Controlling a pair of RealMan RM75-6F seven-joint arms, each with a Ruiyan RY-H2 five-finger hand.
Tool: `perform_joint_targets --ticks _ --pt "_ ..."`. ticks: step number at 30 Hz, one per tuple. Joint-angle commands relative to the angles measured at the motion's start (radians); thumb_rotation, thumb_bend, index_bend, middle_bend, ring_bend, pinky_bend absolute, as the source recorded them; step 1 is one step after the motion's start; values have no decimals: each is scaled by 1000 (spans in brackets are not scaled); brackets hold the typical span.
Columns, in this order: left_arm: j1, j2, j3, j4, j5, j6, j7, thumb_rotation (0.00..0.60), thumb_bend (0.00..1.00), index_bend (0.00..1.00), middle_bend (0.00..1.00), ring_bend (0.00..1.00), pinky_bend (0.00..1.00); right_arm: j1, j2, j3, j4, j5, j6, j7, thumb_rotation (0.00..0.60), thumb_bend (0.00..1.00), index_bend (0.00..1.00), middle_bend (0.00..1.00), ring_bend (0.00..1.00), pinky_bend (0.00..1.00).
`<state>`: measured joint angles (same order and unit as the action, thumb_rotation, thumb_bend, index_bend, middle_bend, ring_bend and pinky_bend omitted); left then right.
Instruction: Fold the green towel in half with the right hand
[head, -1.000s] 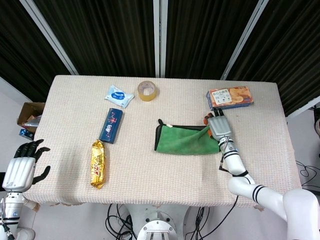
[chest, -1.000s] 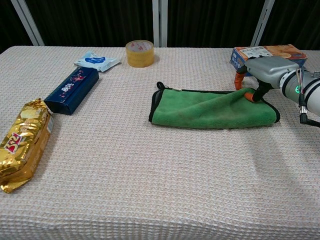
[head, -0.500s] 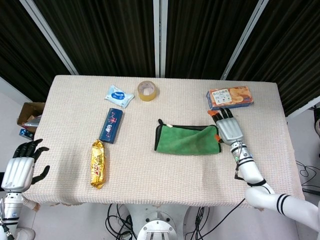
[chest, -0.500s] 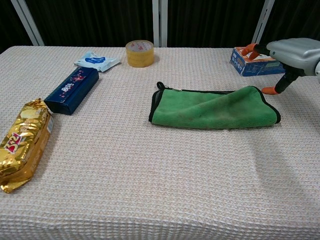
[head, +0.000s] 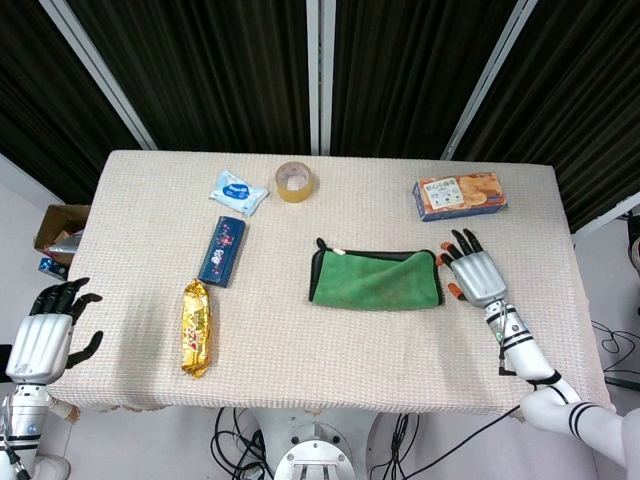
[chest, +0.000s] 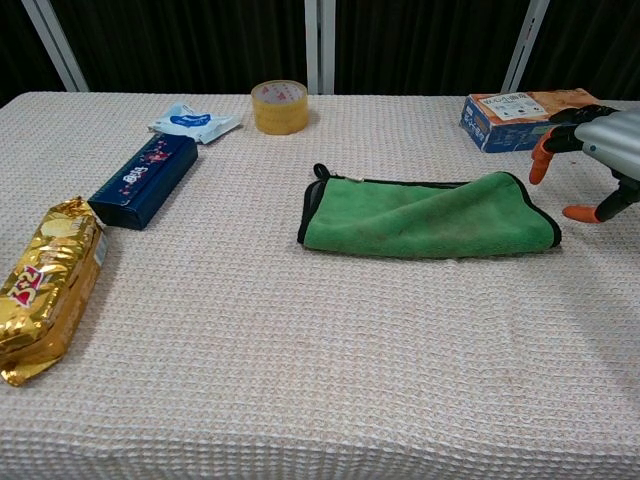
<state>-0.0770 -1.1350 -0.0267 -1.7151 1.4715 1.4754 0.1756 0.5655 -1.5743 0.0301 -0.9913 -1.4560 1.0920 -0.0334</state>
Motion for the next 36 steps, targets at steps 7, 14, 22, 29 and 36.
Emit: perform_joint_targets --ticks 7,14,22,29,36 --pt "-1 7 -1 -13 -8 -6 7 600 297 299 136 140 135 19 -97 -41 161 -93 10 83 600 176 387 207 0 0" --pt "-4 8 0 -14 -12 -14 1 600 297 299 135 139 135 25 -135 -51 236 -134 49 109 600 176 386 205 0 0" --pt "-5 10 0 -13 -11 -16 -8 600 297 299 135 139 135 25 -174 -57 306 -160 83 126 600 232 409 237 0 0" --pt "-6 11 -1 -13 -8 -15 -13 600 297 299 135 139 135 17 -170 -62 325 -182 135 124 600 450 513 272 0 0" --pt "-11 13 -4 -15 -6 -18 -15 600 297 299 135 139 135 -17 -122 -62 295 -192 212 99 600 541 562 272 0 0"
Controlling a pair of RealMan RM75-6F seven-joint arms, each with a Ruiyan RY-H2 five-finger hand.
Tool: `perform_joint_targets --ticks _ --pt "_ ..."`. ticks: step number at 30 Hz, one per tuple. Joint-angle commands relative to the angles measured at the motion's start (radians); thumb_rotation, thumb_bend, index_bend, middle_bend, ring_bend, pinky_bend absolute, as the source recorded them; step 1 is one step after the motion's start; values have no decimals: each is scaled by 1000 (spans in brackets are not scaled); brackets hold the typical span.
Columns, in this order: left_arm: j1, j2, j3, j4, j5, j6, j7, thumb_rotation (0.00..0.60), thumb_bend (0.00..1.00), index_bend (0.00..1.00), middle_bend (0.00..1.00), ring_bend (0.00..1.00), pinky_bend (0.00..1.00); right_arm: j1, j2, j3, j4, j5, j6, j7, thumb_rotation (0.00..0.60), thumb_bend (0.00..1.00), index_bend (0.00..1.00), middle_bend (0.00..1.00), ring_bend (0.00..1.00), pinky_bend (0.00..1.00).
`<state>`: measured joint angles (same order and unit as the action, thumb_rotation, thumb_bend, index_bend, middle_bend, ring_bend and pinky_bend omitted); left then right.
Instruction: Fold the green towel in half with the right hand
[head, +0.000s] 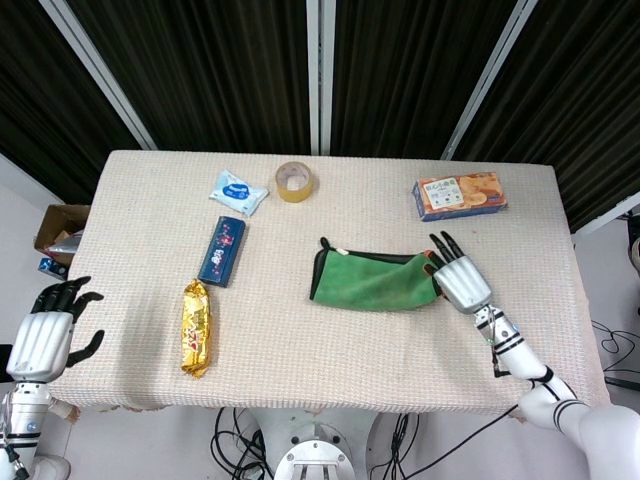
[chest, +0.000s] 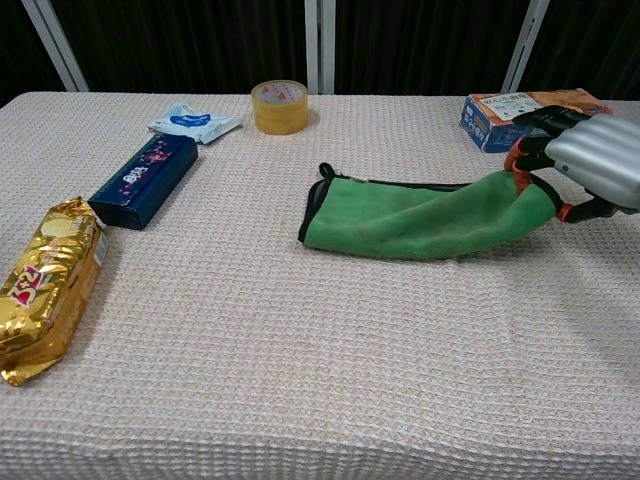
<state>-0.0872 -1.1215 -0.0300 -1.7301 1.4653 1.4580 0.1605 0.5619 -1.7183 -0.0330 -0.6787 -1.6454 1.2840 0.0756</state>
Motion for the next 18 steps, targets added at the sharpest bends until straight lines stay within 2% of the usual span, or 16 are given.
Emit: perform_joint_targets --ticks 1,11,15,18 --pt "-2 0 -1 -1 0 -1 0 600 297 299 135 139 135 -18 32 0 -25 -4 26 -14 600 542 566 272 0 0" --pt "-2 -1 -1 1 1 -1 -9 600 297 298 135 139 135 -80 197 -22 -184 -39 137 -116 600 543 589 272 0 0" --pt "-7 -6 -4 5 3 -4 -14 600 297 298 135 139 135 -62 238 2 -263 -56 161 -171 600 543 591 271 0 0" --pt "-11 -7 -4 7 7 -6 -17 600 297 298 135 139 135 -3 230 31 -310 -66 113 -205 600 542 591 268 0 0"
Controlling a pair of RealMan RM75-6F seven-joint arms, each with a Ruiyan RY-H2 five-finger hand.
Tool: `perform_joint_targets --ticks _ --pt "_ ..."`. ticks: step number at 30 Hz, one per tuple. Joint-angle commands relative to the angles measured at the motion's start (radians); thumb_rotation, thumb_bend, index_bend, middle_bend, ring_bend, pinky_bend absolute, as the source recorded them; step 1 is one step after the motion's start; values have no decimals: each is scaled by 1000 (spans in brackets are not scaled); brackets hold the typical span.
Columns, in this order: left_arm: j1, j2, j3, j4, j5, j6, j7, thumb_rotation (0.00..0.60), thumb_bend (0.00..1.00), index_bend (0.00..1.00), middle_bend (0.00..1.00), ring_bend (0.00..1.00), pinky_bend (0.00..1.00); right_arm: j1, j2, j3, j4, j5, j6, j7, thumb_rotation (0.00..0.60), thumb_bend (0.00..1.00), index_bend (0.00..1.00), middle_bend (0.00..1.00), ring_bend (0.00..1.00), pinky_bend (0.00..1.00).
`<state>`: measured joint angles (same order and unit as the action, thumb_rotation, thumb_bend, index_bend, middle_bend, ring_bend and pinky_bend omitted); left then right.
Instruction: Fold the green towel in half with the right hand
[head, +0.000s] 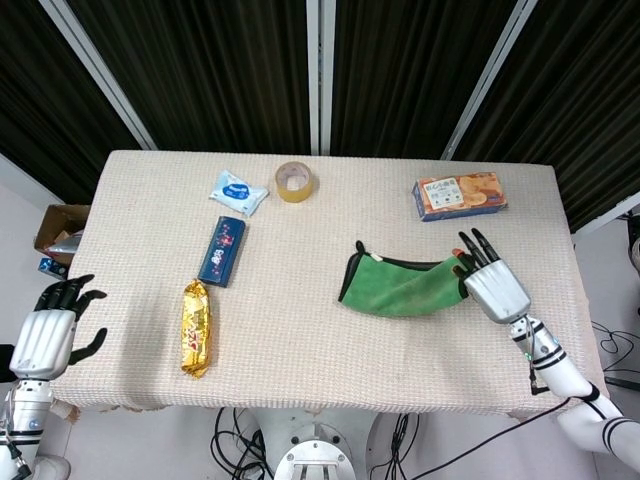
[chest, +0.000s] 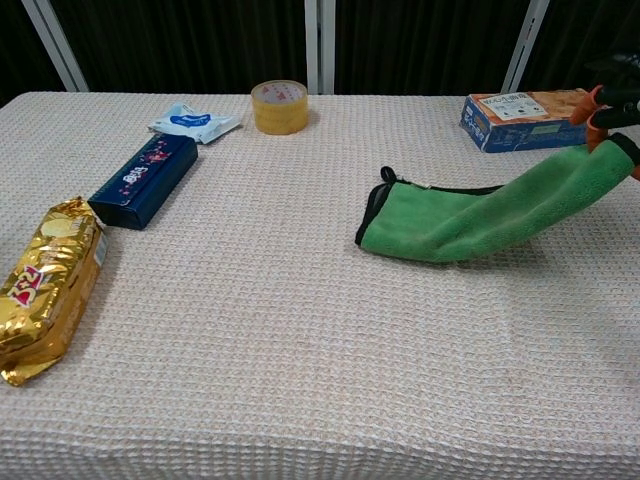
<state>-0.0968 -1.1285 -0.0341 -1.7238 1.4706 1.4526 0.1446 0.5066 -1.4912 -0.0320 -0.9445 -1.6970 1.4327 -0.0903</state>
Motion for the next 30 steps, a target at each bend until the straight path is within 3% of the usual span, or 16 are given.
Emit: perform_joint_targets --ticks 1,6,13,19,27,30 --pt "-1 0 1 2 3 -1 -2 600 297 298 135 139 135 76 -6 37 -52 -20 -60 -48 600 542 591 267 0 0" --pt "2 6 2 4 6 6 -7 600 297 298 135 139 135 220 -89 71 -42 -31 -242 -110 600 534 591 260 0 0" --pt "14 11 7 15 -2 14 -27 600 297 298 135 139 135 367 -198 94 25 -44 -396 -147 600 521 592 259 0 0" --pt "21 7 11 36 -8 13 -52 600 297 298 135 139 135 434 -274 80 90 -57 -458 -142 600 519 592 260 0 0" --pt "26 1 13 61 -5 14 -84 600 297 298 135 139 135 449 -326 47 147 -58 -476 -131 600 505 592 260 0 0" --pt "27 -2 14 67 -2 15 -91 600 296 297 135 139 135 445 -345 44 158 -40 -495 -132 600 407 493 248 0 0"
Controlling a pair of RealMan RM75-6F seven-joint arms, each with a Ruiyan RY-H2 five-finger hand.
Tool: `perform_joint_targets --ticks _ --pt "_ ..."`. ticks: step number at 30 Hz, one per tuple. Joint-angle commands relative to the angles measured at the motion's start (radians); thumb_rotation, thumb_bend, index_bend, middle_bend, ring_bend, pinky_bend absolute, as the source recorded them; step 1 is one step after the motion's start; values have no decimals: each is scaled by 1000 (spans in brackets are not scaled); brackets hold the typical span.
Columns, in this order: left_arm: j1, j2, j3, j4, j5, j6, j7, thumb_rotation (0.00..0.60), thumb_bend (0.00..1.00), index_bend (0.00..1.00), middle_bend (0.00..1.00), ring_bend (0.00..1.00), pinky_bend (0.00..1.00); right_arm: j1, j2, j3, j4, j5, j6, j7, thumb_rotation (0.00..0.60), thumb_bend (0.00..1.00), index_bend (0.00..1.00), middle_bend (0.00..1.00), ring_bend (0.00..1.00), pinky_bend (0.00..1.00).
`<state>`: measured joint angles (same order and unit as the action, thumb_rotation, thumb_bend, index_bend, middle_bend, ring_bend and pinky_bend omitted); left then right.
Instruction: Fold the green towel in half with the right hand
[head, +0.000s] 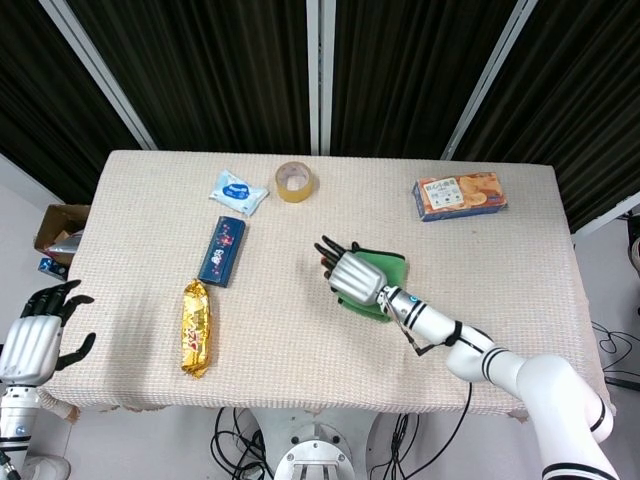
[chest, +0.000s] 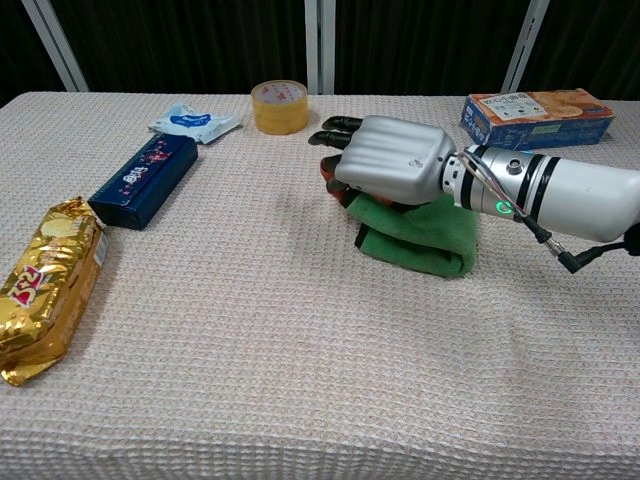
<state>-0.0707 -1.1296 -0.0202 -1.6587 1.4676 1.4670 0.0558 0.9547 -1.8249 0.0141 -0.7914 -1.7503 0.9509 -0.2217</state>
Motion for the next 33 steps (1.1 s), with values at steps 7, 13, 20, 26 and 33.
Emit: perform_joint_targets --ticks 7,13,20,26,33 --pt "3 -2 -3 5 9 11 -6 600 296 297 135 139 135 -49 -1 37 -71 74 41 -66 600 4 0 73 0 0" --pt "2 6 -9 1 20 25 -2 600 296 295 135 139 135 -161 166 113 -322 177 173 -160 600 0 0 24 0 0" --pt "-7 7 -27 10 9 27 20 600 297 294 136 139 134 -409 459 129 -726 346 360 -154 600 135 29 171 1 88" --pt "-23 -3 -34 12 8 13 57 600 296 294 135 139 135 -622 641 56 -882 371 515 51 600 224 109 188 1 101" --pt "-34 3 -26 -16 34 8 98 600 297 294 135 139 134 -800 724 -43 -871 308 632 289 600 248 111 162 0 19"
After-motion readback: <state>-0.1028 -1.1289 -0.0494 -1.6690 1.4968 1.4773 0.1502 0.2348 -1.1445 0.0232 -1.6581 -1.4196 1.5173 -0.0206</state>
